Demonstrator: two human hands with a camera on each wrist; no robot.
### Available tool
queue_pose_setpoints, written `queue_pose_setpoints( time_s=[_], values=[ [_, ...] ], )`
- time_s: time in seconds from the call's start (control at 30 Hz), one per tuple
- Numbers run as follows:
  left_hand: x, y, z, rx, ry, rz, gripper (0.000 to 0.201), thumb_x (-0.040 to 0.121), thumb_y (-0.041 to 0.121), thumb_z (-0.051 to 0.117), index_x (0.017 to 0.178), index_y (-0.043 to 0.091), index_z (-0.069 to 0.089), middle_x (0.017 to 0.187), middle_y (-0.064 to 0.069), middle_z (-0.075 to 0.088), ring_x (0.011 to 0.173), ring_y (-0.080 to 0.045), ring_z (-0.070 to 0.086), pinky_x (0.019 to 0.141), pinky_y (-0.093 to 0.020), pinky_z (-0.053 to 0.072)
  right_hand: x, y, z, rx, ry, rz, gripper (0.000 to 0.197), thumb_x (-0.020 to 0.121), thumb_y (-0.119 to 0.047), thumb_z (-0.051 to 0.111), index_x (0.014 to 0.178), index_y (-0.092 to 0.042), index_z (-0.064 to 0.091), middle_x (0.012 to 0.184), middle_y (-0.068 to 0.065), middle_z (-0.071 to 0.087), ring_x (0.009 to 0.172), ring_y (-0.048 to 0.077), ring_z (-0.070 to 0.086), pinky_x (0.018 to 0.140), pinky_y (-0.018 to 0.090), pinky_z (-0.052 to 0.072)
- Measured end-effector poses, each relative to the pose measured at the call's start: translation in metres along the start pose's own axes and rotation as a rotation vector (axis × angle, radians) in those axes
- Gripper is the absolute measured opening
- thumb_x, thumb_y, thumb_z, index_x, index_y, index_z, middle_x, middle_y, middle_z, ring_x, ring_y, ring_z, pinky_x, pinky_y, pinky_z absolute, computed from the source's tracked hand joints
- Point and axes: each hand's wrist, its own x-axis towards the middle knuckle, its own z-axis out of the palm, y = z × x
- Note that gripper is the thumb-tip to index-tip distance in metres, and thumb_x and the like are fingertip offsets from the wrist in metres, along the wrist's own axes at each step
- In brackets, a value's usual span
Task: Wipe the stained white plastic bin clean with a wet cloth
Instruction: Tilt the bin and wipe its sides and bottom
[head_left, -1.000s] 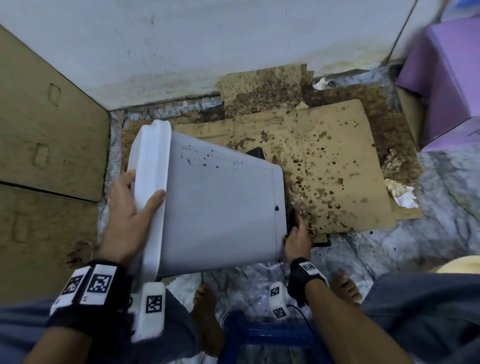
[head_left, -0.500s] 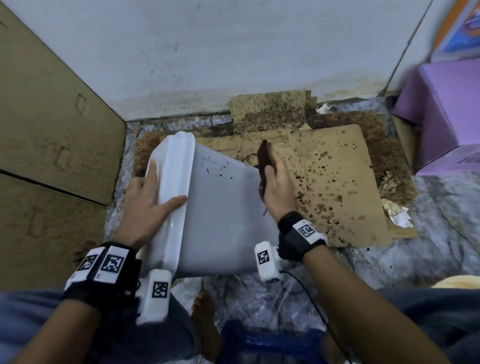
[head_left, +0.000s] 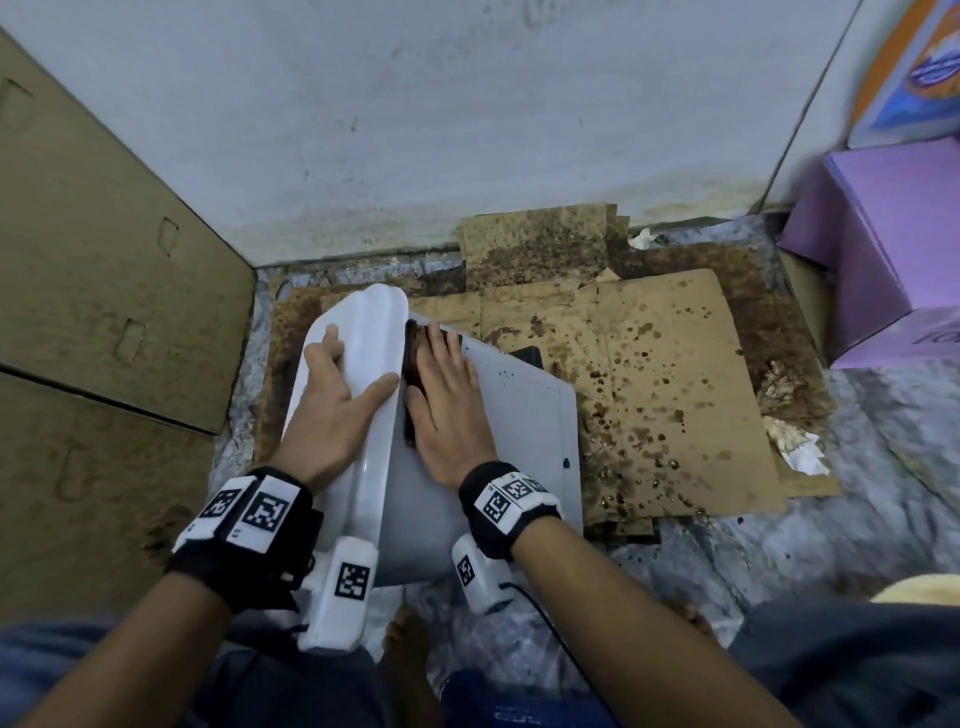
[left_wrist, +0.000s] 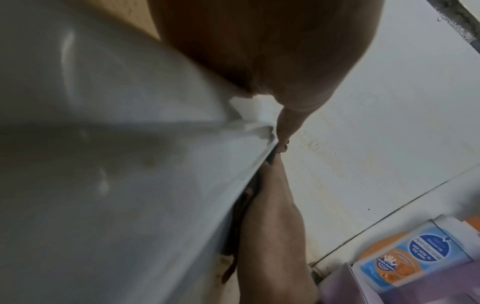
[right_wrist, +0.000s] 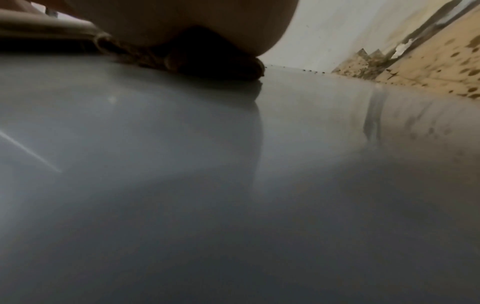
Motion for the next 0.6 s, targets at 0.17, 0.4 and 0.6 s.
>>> queue_pose_setpoints(
  time_s=[0.17, 0.4, 0.6],
  values=[
    [0.007, -0.011, -0.004, 0.1, -0.087, 0.049, 0.085, 0.098, 0.036, 0.054, 0.156, 0.025, -0.006, 0.165, 0.011, -0.002, 0.148, -0.004, 0.006, 0.122, -0.034, 0.01, 0.002, 0.048, -0.005, -0.017, -0.009, 0.161, 0.056, 0.102, -0.03, 0.023, 0.153, -0.023, 0.003, 0.161, -0.008, -0.008, 0.147, 0.009, -0.013, 0.12, 0.041, -0.006],
    [0.01, -0.011, 0.0, 0.208, -0.092, 0.088, 0.079, 0.1, 0.036, 0.048, 0.156, 0.024, -0.006, 0.165, 0.012, -0.007, 0.149, -0.001, -0.006, 0.121, -0.027, -0.001, 0.004, 0.071, -0.019, 0.138, -0.046, 0.365, 0.061, 0.098, -0.036, 0.023, 0.153, -0.02, 0.002, 0.161, -0.003, -0.008, 0.147, 0.015, -0.016, 0.12, 0.047, -0.003],
    [0.013, -0.011, -0.005, 0.167, -0.1, 0.026, 0.08, 0.099, 0.034, 0.052, 0.158, 0.023, -0.002, 0.165, 0.009, -0.002, 0.151, -0.008, 0.002, 0.124, -0.037, 0.008, 0.011, 0.003, -0.004, 0.207, -0.102, 0.133, 0.062, 0.099, -0.025, 0.03, 0.153, -0.023, 0.001, 0.161, -0.001, -0.012, 0.145, 0.019, -0.022, 0.118, 0.042, -0.011]
  ],
)
